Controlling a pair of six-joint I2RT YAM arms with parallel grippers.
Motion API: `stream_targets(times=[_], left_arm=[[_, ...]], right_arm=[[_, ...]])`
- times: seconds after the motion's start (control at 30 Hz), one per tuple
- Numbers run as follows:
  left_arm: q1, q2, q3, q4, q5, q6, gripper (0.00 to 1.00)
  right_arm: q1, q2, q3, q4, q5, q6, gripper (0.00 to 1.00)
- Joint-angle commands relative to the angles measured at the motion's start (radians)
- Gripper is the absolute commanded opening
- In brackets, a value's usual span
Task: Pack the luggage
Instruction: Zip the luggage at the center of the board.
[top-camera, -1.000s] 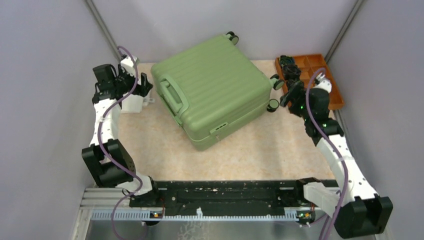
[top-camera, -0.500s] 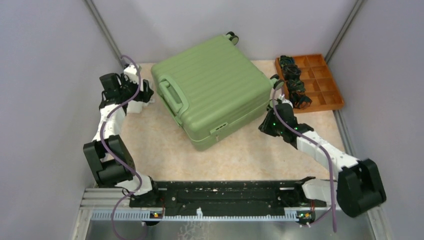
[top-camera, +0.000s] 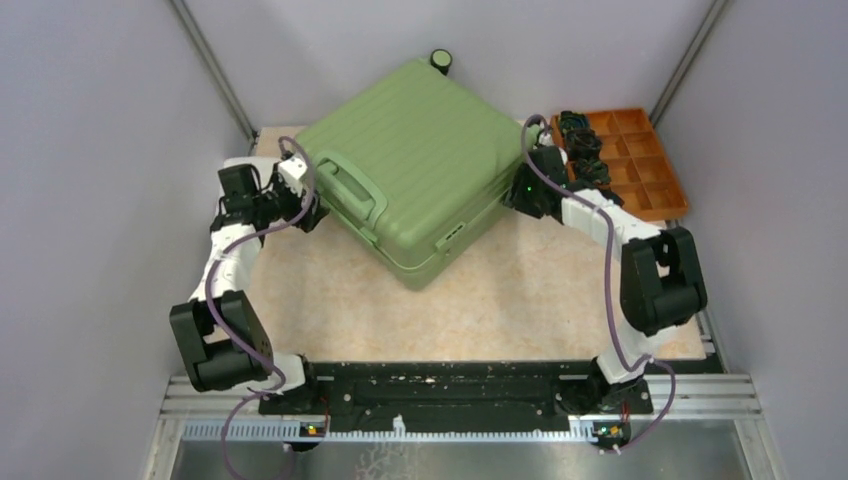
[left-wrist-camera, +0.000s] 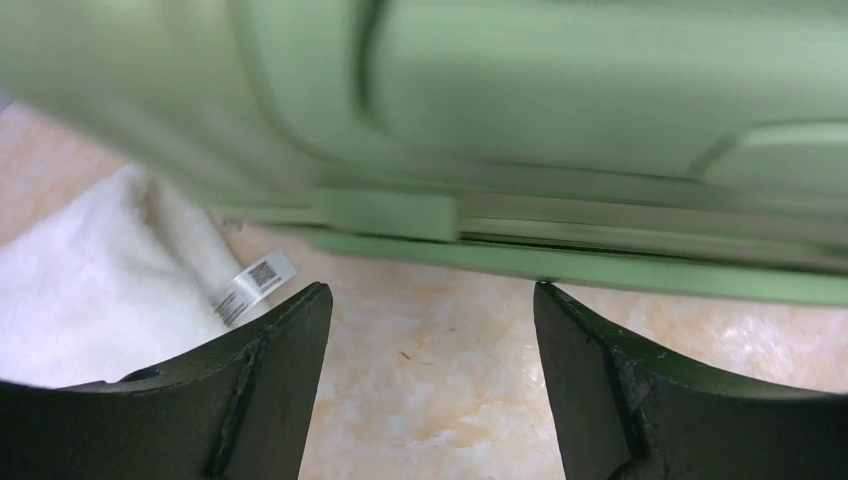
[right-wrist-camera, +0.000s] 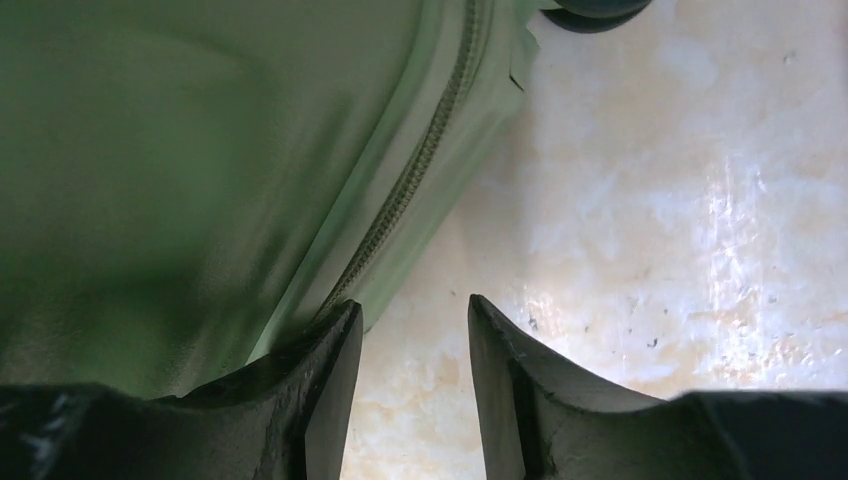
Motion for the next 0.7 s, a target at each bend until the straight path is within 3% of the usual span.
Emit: stream_targets(times=[0.0,0.07,0.13,0.3,0.4,0.5,0.67], left_arm=[[-0.080,-0.091,-0.028,-0.074,0.106,0.227,0.81],[-0.106,-0.123,-0.043,-0.108,0.082,0.324,0.81],[-0.126,-0.159,-0.073,-0.110,0.051,0.406,0.83],[-0.138,-0.228,-0.135,-0.120,0.021,0.565,0.83],[-0.138,-0.283,-0.208,-0.031,-0.018,0.652,0.86],[-0.138,-0.330,-0.278,0.110,-0.036,0.650,0.88],[-0.197,-0.364,-0.339,0.216,-0.060,0.694,0.89]], right_arm=[[-0.038,0.074,0.246,0.147,-0.030,-0.037,0.46],[-0.037,0.057,0.241,0.135,-0.025,-0.102,0.50],[-0.033,-0.012,0.135,0.192,-0.030,-0.143,0.57],[0.088,-0.262,-0.284,0.431,-0.019,-0.339,0.69],[0.189,-0.366,-0.502,0.581,-0.066,-0.504,0.72],[0.214,-0.405,-0.590,0.676,-0.230,-0.620,0.74],[0.224,-0.399,-0.629,0.788,-0.376,-0.725,0.74]])
